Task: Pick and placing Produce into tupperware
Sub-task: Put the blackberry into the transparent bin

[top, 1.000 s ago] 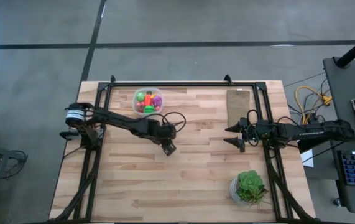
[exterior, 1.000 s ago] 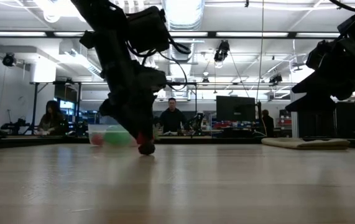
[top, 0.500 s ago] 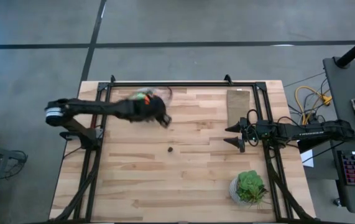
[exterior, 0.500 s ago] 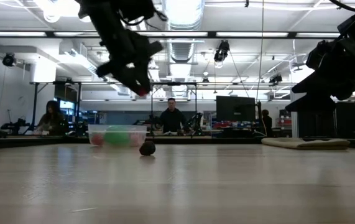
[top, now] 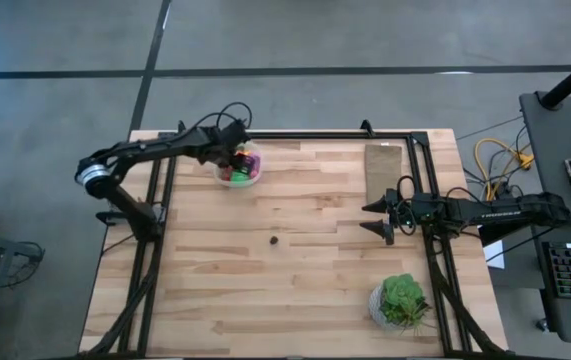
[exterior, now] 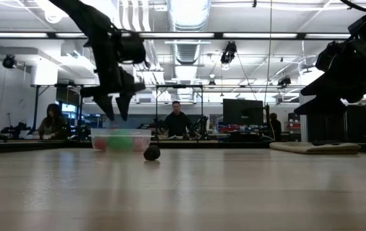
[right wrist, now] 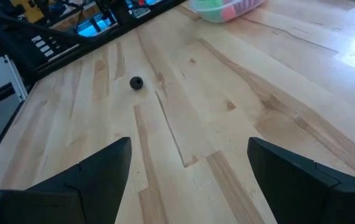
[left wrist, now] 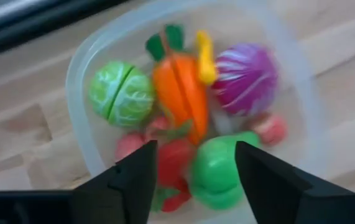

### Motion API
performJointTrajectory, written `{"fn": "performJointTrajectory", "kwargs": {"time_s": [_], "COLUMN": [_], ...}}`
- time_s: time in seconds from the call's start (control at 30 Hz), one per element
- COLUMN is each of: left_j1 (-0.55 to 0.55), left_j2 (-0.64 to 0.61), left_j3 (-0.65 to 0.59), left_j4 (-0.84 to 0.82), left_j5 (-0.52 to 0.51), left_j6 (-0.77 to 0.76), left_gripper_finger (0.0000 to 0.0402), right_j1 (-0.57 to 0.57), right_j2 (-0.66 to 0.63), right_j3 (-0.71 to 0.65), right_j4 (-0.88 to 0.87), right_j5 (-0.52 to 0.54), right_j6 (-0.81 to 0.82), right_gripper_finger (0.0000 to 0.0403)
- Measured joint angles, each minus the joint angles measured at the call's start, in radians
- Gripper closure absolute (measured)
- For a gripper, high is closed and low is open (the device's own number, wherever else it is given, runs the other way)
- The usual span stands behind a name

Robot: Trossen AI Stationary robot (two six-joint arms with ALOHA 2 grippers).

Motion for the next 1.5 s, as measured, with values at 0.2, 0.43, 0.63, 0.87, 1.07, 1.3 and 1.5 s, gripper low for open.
{"fn": "performJointTrajectory", "kwargs": {"time_s": [0.2,0.43,0.63,0.87,1.07,1.3,1.5], "left_j1": [0.023,-0.134,-0.391,-0.590,-0.653,-0.689,-0.693], "left_j2": [0.051,-0.048,-0.106,-0.042,0.034,0.152,0.243], "left_j3": [0.004,0.049,-0.002,-0.005,0.001,0.023,0.065], "left_j4": [0.000,0.123,0.086,0.100,0.162,0.245,0.240], "left_j5": [0.032,0.450,0.395,0.169,0.142,0.133,0.076], "left_j6": [0.017,0.386,0.453,0.161,-0.044,-0.135,-0.199], "left_gripper_finger": [0.0155,0.0146,0.0146,0.0146,0.0146,0.0146,0.0146], "right_j1": [0.000,0.000,0.000,0.000,0.000,0.000,0.000], "right_j2": [0.001,0.001,0.001,0.001,0.001,0.001,0.001], "right_j3": [0.000,0.000,0.000,0.000,0.000,0.000,0.000], "right_j4": [-0.002,-0.002,-0.002,-0.003,-0.002,-0.002,-0.002], "right_j5": [0.000,0.000,0.000,0.000,0.000,0.000,0.000], "right_j6": [0.000,0.000,0.000,0.000,0.000,0.000,0.000], "right_gripper_finger": [0.0090,0.0090,0.0090,0.0090,0.0090,0.0090,0.0090]}}
